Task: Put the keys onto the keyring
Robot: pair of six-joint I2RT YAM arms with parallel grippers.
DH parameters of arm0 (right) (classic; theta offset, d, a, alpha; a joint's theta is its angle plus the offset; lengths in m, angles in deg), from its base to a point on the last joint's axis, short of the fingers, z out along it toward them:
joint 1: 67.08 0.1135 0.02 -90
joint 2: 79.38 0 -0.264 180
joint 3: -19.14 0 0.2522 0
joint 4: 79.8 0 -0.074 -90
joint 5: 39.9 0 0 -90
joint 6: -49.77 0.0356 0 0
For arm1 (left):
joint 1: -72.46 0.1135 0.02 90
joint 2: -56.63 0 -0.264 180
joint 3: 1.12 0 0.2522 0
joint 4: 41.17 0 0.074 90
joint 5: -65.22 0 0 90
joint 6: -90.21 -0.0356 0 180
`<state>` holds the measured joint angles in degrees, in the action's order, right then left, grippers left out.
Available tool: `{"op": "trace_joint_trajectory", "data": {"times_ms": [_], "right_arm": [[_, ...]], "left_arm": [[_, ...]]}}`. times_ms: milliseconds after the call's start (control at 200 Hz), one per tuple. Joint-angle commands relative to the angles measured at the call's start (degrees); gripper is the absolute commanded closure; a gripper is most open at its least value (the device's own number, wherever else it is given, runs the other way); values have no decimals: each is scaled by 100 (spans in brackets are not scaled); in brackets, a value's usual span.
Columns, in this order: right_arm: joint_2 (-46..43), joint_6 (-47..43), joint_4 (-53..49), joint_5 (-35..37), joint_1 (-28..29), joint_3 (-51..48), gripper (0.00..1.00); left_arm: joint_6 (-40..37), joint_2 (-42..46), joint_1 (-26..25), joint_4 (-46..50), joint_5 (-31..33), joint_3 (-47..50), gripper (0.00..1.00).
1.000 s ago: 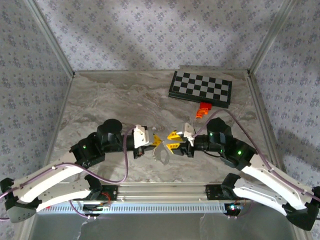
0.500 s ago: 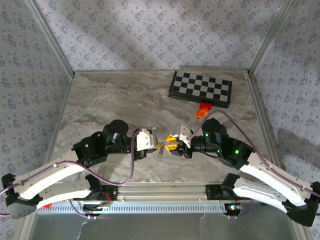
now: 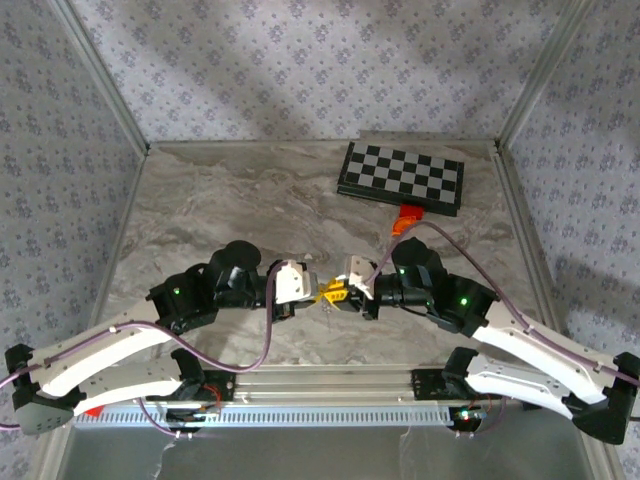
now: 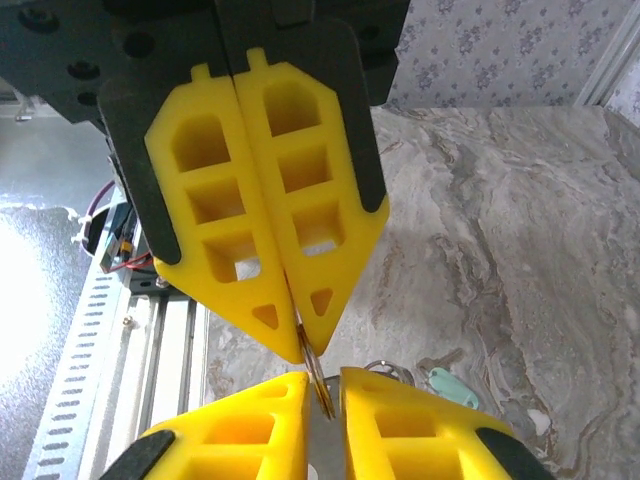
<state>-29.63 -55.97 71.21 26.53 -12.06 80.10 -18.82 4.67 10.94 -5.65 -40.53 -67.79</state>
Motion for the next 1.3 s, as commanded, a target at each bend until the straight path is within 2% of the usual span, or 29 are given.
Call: {"op": "trace_joint_trajectory", "data": {"times_ms": [0, 130, 175, 285, 375, 510, 725, 1154, 1294], "right_arm": [[-5, -69, -14, 107, 67, 194, 88], [-81, -69, 64, 152, 78, 154, 100], [-144, -29, 170, 169, 72, 87, 100], [-386, 213, 696, 74, 56, -189, 100], [-581, 478, 1208, -130, 18, -450, 100], [-833, 1015, 2106, -628, -142, -798, 100], [-954, 1690, 3160, -1232, -400, -1063, 100], [-891, 2012, 3746, -1514, -428, -1200, 100], [-889, 2006, 3745, -1553, -424, -1205, 100]], "left_arm": [[-84, 5, -71, -83, -15, -255, 100], [-58, 20, -80, -149, 5, -220, 100], [-28, 47, -80, -200, 10, -171, 100], [116, 247, -80, -520, 145, 50, 76], [347, 567, -80, -1035, 243, 389, 68], [775, 1042, -71, -1953, 241, 943, 68], [1127, 1168, -75, -2449, -172, 1143, 69], [1608, 908, -78, -3632, -710, 1291, 69], [1673, 874, -73, -3784, -758, 1300, 73]]}}
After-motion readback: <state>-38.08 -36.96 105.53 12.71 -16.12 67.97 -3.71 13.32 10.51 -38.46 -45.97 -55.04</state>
